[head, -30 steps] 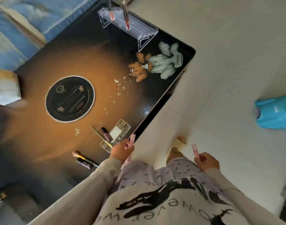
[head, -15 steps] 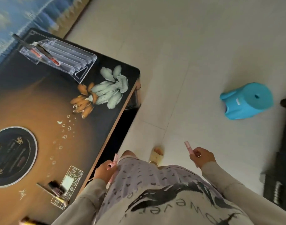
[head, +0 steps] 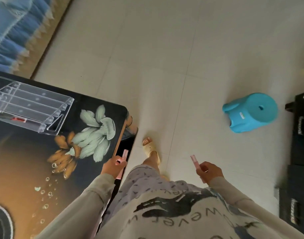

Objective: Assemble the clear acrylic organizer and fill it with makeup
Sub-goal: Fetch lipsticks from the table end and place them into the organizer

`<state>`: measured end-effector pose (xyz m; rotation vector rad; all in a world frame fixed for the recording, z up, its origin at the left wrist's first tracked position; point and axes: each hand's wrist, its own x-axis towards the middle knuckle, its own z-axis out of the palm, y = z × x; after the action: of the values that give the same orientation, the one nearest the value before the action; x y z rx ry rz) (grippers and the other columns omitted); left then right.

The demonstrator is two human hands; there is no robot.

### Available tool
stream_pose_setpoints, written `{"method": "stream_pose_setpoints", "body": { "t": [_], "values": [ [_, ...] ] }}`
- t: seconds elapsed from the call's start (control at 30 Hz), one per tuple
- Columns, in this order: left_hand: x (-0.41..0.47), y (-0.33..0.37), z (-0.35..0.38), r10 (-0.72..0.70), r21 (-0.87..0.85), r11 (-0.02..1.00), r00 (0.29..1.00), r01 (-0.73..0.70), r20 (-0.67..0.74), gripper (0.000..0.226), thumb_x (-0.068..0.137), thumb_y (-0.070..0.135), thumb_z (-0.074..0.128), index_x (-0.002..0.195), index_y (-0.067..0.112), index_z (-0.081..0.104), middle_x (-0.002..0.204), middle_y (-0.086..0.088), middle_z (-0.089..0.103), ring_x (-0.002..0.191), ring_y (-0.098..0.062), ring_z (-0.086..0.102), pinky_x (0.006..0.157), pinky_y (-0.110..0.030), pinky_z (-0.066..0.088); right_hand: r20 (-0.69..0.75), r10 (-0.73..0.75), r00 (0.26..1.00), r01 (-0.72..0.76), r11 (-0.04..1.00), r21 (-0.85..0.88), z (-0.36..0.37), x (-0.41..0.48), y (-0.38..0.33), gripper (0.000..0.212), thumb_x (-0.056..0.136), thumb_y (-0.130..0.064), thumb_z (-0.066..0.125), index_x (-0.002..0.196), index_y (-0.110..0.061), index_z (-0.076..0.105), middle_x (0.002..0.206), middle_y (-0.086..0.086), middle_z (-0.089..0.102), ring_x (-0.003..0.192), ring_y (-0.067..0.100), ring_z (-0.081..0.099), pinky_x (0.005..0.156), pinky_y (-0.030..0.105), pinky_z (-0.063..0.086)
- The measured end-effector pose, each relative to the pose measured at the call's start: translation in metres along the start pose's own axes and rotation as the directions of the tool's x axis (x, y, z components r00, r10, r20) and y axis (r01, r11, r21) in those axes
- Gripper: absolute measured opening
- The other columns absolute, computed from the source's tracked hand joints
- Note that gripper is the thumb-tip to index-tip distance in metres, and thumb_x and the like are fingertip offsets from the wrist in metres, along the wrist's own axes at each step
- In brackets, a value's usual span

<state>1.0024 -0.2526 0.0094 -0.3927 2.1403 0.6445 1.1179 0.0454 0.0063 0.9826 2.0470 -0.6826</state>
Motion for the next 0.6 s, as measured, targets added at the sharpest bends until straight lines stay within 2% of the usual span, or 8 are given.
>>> {"method": "stream_pose_setpoints", "body": {
  "t": [0.1, 0.2, 0.3, 0.4, 0.47, 0.6],
  "values": [
    [0.024, 0.045, -0.027, 0.056, 0.007, 0.998, 0.998, -0.056, -0.004, 0.030, 0.090, 0.015, 0.052, 0.117, 0.001, 0.057, 0.125, -0.021, 0.059, 0.117, -0.034, 0.053, 0.092, -0.032, 0.039, -0.003, 0.052, 0.999, -0.052, 0.998, 0.044, -0.025, 0.016, -0.019, 0.024, 0.089, -0.024, 0.052, 0.102, -0.008, 0.063, 0.103, 0.011, 0.070, 0.087, 0.026, 0.061, 0.073, 0.024, 0.039],
    [0.043, 0.084, -0.049, 0.087, 0.031, 0.996, 0.996, -0.087, -0.002, 0.031, 0.091, 0.016, 0.050, 0.118, 0.000, 0.055, 0.125, -0.022, 0.059, 0.116, -0.035, 0.053, 0.096, -0.034, 0.039, -0.015, 0.075, 0.997, -0.075, 0.996, 0.040, -0.045, 0.031, -0.038, 0.025, 0.089, -0.025, 0.052, 0.103, -0.008, 0.063, 0.105, 0.011, 0.069, 0.098, 0.028, 0.062, 0.078, 0.025, 0.041],
    [0.057, 0.115, -0.066, 0.090, 0.082, 0.992, 0.996, -0.092, 0.021, 0.032, 0.092, 0.019, 0.048, 0.119, 0.002, 0.055, 0.126, -0.021, 0.058, 0.117, -0.033, 0.052, 0.098, -0.033, 0.038, -0.006, 0.121, 0.993, -0.121, 0.992, -0.034, -0.065, 0.043, -0.057, 0.031, 0.091, -0.035, 0.047, 0.102, -0.010, 0.063, 0.108, 0.010, 0.069, 0.100, 0.028, 0.061, 0.081, 0.027, 0.042],
    [0.073, 0.142, -0.079, 0.075, 0.054, 0.996, 0.997, -0.075, 0.011, 0.031, 0.092, 0.024, 0.049, 0.114, 0.004, 0.058, 0.123, -0.019, 0.061, 0.115, -0.032, 0.055, 0.096, -0.032, 0.039, -0.023, 0.150, 0.988, -0.150, 0.989, 0.002, -0.089, 0.060, -0.075, 0.035, 0.092, -0.037, 0.045, 0.098, -0.009, 0.064, 0.104, 0.013, 0.069, 0.097, 0.030, 0.061, 0.080, 0.031, 0.043],
    [0.083, 0.156, -0.086, 0.066, 0.024, 0.998, 0.998, -0.066, 0.009, 0.030, 0.091, 0.024, 0.051, 0.110, 0.004, 0.060, 0.121, -0.018, 0.062, 0.111, -0.031, 0.057, 0.092, -0.031, 0.040, -0.034, 0.145, 0.989, -0.144, 0.989, 0.024, -0.108, 0.073, -0.090, 0.033, 0.091, -0.033, 0.046, 0.098, -0.007, 0.065, 0.104, 0.015, 0.068, 0.097, 0.032, 0.060, 0.084, 0.033, 0.044],
    [0.111, 0.179, -0.100, 0.009, -0.041, 0.999, 1.000, -0.009, -0.002, 0.027, 0.089, 0.019, 0.051, 0.112, 0.008, 0.060, 0.121, -0.017, 0.062, 0.111, -0.030, 0.057, 0.088, -0.028, 0.040, -0.034, 0.028, 0.999, -0.031, 0.995, -0.094, -0.151, 0.115, -0.137, 0.028, 0.091, -0.026, 0.049, 0.106, -0.006, 0.063, 0.109, 0.014, 0.068, 0.102, 0.031, 0.060, 0.085, 0.028, 0.042]
  ]
}}
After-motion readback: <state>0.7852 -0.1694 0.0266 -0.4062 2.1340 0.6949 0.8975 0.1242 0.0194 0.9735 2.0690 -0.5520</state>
